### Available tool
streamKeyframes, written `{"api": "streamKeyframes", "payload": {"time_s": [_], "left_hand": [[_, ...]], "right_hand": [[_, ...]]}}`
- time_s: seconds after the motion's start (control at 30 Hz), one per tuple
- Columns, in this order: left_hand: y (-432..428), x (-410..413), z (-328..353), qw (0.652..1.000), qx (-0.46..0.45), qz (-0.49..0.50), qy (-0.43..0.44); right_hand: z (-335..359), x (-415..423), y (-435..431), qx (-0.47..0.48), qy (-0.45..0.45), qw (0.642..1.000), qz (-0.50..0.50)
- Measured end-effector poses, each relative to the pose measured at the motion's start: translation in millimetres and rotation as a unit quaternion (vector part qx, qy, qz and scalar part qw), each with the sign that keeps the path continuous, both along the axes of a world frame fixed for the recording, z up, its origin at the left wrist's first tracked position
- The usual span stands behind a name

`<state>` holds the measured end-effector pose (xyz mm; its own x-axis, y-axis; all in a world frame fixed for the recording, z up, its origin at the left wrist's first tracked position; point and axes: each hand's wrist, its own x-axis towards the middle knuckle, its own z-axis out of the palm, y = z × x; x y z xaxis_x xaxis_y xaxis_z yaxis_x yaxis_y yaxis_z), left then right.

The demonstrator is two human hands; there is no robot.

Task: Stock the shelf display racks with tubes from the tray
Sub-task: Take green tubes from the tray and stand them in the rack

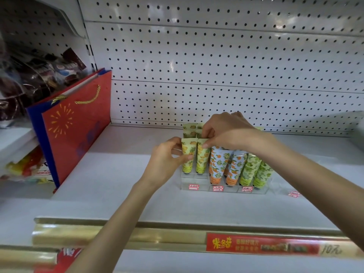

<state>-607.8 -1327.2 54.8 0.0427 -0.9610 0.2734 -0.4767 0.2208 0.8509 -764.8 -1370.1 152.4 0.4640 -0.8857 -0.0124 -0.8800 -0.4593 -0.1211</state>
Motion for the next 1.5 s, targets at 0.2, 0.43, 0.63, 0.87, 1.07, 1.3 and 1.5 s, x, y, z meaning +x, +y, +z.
{"api": "streamKeyframes", "payload": {"time_s": [0.2, 0.43, 0.63, 0.87, 1.07, 1.3, 1.5], "left_hand": [[6.2, 2.2, 7.1, 1.0, 0.002, 0.007, -0.004], [19.7, 19.7, 29.8, 0.995, -0.031, 0.066, -0.064], [32.6, 29.4, 63.8, 0.968, -0.134, 0.132, -0.168], [37.5, 9.6, 77.0, 0.899, -0.187, 0.145, -0.37], [39.6, -24.8, 63.2, 0.87, -0.131, 0.119, -0.46], [41.7, -81.6, 64.8, 0.863, -0.142, 0.091, -0.477], [45.3, -143.3, 63.6, 0.871, -0.144, 0.083, -0.462]], "right_hand": [[4.8, -5.5, 1.4, 0.014, -0.043, 0.999, -0.011], [26.2, -22.2, 7.5, -0.016, -0.1, 0.994, -0.041], [30.9, -42.1, 21.3, -0.139, -0.181, 0.972, -0.055], [5.6, -82.6, 56.1, -0.209, -0.063, 0.967, -0.13], [-19.0, -116.2, 83.6, -0.157, 0.037, 0.968, -0.192], [-34.1, -168.7, 105.5, -0.172, 0.042, 0.959, -0.22], [-34.4, -231.9, 122.6, -0.206, 0.014, 0.948, -0.243]]}}
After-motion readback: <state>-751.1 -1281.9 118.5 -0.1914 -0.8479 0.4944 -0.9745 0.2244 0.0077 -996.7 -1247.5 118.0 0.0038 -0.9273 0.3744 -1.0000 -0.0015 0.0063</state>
